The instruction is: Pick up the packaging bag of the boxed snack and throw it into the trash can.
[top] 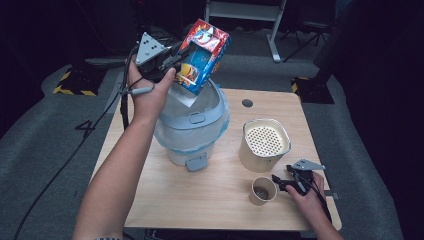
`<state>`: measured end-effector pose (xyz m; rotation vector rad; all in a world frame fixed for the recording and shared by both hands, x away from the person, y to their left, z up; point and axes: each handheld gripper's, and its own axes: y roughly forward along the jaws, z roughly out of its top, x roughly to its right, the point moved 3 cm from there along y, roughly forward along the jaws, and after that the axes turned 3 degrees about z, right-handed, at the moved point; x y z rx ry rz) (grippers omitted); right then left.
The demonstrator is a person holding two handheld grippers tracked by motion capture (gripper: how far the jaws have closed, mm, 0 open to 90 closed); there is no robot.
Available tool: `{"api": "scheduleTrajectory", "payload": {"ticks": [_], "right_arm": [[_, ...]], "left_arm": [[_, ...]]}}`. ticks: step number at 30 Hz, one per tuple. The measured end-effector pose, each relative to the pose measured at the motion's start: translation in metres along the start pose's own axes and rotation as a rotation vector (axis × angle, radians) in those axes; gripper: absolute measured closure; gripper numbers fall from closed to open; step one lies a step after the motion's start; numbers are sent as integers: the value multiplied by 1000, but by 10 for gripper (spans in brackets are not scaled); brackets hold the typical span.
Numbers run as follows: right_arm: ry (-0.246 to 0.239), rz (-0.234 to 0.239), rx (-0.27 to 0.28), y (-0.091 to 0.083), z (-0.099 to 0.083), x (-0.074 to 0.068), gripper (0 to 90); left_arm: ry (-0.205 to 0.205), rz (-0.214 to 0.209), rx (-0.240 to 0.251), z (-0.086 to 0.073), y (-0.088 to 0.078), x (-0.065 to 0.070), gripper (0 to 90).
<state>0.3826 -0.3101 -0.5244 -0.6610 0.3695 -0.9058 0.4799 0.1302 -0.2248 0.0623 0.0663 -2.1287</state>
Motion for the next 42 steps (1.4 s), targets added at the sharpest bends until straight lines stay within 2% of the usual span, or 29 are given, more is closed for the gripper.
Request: {"api": "scheduleTrajectory", "payload": {"ticks": [6,10,14,17,24,28,32,35,39,42], "right_arm": [[0,0,0,0,0,0,218],[0,0,0,0,0,0,218],[0,1,0,0,0,0,218],[0,0,0,0,0,0,218],[0,0,0,0,0,0,218],[0,0,0,0,0,0,218],[0,0,0,0,0,0,218],[0,0,0,0,0,0,218],[0,0,0,0,0,0,218],[0,0,0,0,0,0,218]], "left_arm": [[9,2,-26,-5,1,2,739],[47,11,-67,-8,3,4,699],[41,9,-103,-13,6,5,701],[61,11,-124,-15,7,6,700],[67,-29,-192,-24,9,16,663],[70,-36,-229,-27,6,20,622],[73,-48,-230,-27,1,22,597],[60,-64,-219,-26,-5,22,576],[33,-129,-185,-19,-14,23,536],[50,-166,-180,-14,-24,24,505]]}}
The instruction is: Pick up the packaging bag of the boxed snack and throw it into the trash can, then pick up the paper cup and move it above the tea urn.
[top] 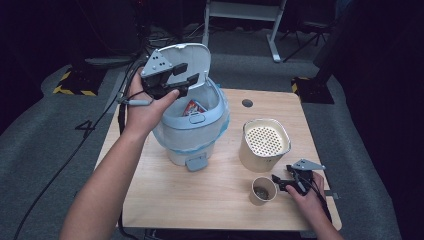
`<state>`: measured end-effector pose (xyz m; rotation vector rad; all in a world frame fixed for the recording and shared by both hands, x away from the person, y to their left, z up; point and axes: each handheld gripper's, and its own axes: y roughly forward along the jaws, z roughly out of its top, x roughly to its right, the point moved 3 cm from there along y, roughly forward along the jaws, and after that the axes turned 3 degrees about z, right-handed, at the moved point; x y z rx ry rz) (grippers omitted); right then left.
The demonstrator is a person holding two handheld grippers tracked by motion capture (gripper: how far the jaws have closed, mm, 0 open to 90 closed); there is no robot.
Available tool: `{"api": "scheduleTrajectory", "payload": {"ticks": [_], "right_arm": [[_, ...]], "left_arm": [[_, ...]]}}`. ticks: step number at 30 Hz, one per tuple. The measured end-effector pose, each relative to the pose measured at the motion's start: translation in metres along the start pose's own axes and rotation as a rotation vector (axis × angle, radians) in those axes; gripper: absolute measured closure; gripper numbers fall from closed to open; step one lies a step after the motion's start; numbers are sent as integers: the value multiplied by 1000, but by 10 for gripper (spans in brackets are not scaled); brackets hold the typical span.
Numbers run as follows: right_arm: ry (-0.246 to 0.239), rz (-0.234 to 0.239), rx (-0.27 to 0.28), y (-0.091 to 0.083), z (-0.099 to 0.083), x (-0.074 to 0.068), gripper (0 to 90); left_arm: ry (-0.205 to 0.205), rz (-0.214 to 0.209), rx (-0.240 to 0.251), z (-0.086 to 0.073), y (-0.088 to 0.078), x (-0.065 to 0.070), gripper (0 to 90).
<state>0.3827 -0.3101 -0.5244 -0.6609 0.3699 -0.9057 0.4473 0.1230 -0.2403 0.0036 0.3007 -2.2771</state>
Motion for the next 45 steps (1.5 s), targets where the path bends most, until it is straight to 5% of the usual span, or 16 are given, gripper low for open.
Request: {"api": "scheduleTrajectory", "payload": {"ticks": [8,18,25,30,41,45], "right_arm": [[0,1,-1,0,0,0,218],[-4,15,-1,-1,-1,0,229],[-44,50,-26,-9,-3,4,296],[-73,118,-35,-23,-3,5,315],[-157,189,-64,-38,-9,-10,328],[-150,225,-64,-41,-11,-14,328]], "left_arm": [[51,-79,-13,-2,-27,11,465],[44,-134,-2,-21,-54,24,443],[21,-196,-35,-50,-67,39,415],[9,-239,-56,-72,-73,52,413],[-31,-263,-99,-136,-77,64,412],[-36,-277,-142,-157,-71,65,410]]}}
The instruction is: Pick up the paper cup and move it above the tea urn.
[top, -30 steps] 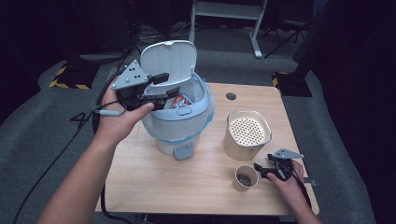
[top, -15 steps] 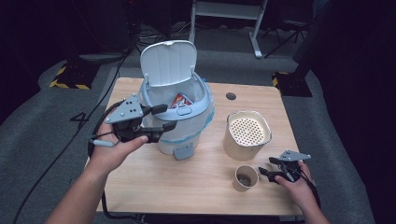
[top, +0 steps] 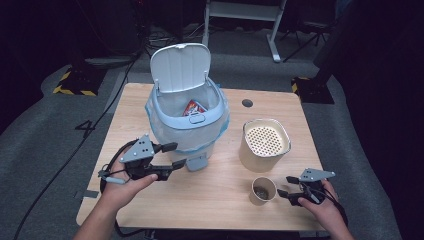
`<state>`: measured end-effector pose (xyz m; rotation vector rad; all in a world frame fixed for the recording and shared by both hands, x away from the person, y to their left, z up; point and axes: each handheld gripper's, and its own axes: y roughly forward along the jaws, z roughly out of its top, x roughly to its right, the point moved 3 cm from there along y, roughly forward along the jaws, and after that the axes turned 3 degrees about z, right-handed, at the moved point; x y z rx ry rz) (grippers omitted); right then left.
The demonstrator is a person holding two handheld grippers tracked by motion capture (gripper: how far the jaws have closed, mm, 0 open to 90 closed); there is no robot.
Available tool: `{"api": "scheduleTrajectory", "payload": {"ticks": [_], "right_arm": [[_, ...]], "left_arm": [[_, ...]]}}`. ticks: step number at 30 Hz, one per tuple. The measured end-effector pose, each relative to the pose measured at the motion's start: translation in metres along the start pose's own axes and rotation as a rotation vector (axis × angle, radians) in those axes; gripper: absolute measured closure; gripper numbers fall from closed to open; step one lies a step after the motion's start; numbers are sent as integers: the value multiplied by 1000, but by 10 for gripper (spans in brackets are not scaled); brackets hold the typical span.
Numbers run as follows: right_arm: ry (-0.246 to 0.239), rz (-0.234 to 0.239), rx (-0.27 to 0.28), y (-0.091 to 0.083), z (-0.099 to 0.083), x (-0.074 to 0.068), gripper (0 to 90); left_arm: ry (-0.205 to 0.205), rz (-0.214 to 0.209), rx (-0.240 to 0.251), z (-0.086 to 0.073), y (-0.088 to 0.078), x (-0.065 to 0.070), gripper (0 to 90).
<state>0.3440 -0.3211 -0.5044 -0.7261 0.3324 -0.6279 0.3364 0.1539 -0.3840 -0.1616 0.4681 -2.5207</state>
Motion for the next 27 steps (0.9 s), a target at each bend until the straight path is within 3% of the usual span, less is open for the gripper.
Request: {"api": "scheduleTrajectory", "payload": {"ticks": [6,12,20,27], "right_arm": [[-14,26,12,-2,-4,-7,301],[-23,91,33,0,-6,-13,258],[-52,105,48,-4,0,-25,237],[-70,157,73,1,3,-45,210]], "left_arm": [[-18,10,-89,-30,15,-3,387],[-61,8,-121,-52,22,-8,373],[-138,57,-225,-94,28,-26,359],[-200,120,-283,-114,28,-40,356]]}}
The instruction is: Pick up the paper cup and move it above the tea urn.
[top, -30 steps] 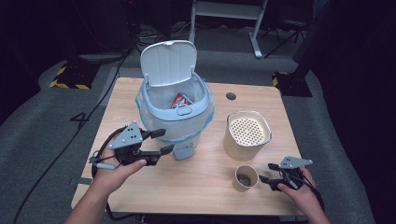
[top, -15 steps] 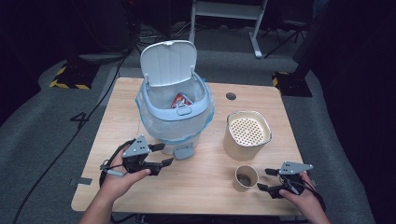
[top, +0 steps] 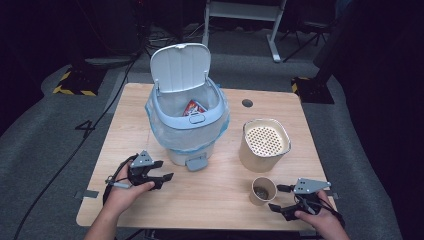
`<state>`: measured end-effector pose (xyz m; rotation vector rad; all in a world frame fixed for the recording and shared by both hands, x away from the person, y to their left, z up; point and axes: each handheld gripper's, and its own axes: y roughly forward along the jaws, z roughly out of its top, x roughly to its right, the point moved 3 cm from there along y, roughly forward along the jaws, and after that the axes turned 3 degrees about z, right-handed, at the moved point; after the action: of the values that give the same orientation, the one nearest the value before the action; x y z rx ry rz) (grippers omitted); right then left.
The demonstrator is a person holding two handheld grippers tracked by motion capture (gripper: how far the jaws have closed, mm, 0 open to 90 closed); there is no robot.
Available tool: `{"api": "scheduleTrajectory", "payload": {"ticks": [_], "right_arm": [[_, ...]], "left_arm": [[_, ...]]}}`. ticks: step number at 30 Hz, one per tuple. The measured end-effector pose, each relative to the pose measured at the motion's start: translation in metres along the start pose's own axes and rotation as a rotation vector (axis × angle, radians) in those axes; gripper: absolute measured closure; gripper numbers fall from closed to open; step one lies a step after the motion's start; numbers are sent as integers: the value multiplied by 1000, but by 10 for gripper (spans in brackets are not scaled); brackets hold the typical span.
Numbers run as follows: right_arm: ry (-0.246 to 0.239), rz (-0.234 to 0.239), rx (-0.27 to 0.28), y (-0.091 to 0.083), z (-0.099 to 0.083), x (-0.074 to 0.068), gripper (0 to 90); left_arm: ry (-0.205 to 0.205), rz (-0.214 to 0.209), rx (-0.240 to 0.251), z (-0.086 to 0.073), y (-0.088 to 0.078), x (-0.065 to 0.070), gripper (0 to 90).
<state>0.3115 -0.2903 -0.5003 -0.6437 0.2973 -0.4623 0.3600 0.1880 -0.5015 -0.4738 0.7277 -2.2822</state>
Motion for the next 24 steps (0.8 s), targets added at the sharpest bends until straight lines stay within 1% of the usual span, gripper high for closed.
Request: {"api": "scheduleTrajectory", "payload": {"ticks": [4,5,7,8,11,13,15,17,19,21,22,24], "right_arm": [[-10,11,29,5,5,-6,198],[-12,13,39,7,5,-7,185],[-18,4,70,11,7,-9,179],[-14,-3,87,13,7,-10,182],[-20,9,98,17,9,-13,181],[-26,9,103,20,10,-15,181],[-31,5,104,24,11,-16,172],[-33,-10,112,27,12,-17,171],[-18,-16,103,30,12,-18,173],[-12,-17,114,32,13,-18,180],[-9,-13,122,33,14,-19,182],[-11,-20,142,35,15,-20,189]], "left_arm": [[-4,34,-39,-6,4,-5,358],[4,37,-61,-8,6,-5,357],[17,43,-86,-10,7,-6,354],[22,51,-88,-10,8,-6,354],[28,56,-115,-12,10,-6,349],[48,69,-132,-15,12,-5,343],[64,78,-130,-14,14,-5,327],[66,76,-128,-15,15,-4,313],[77,82,-115,-15,17,-3,303],[102,101,-118,-15,18,-2,280],[102,104,-119,-15,19,-1,268],[100,111,-121,-14,20,-1,254]]}}
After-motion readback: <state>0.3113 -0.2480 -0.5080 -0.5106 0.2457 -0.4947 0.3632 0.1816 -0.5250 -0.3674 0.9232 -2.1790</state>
